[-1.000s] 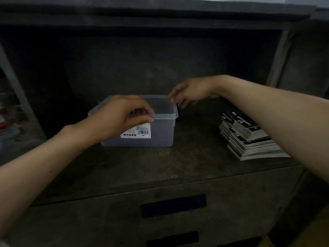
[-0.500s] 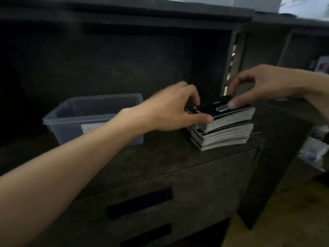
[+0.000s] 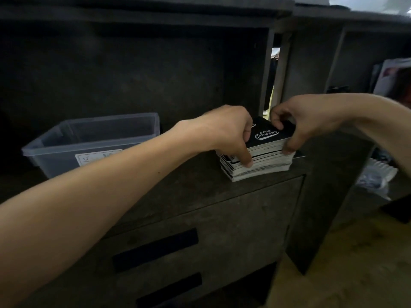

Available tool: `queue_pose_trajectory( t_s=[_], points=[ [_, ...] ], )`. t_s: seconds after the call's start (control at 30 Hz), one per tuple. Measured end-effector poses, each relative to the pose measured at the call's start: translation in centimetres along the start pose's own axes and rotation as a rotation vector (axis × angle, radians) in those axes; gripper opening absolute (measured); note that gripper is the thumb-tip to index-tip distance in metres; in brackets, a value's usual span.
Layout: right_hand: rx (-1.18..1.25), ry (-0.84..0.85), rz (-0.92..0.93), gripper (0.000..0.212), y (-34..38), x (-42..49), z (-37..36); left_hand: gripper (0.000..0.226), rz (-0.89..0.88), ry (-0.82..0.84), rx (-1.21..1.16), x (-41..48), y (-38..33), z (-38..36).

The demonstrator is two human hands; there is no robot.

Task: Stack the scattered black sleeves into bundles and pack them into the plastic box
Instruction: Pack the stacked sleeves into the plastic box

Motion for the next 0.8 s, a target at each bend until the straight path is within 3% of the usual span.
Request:
queue_pose_trajectory(
  t_s=[0.47, 0.8],
  points=[
    [0.050, -0.069, 0.056, 0.045, 0.3, -0.8, 0.8, 0.040, -0.016, 0.007, -0.169, -0.1, 0.9, 0.4],
    [-0.007, -0.136, 0.117, 0.043, 4.7, 1.1, 4.5, 0.035, -0.001, -0.035, -0.267, -1.7, 4.5, 5.3]
  ],
)
Point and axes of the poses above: each hand's wrist, its own x-axis towards the middle knuckle, its own z-axis out of the back of the hand, y = z × x, the point moved 2 cm from there along x, towards the middle knuckle, and after that the axes turned 7 degrees about z, right-handed, at the moved point
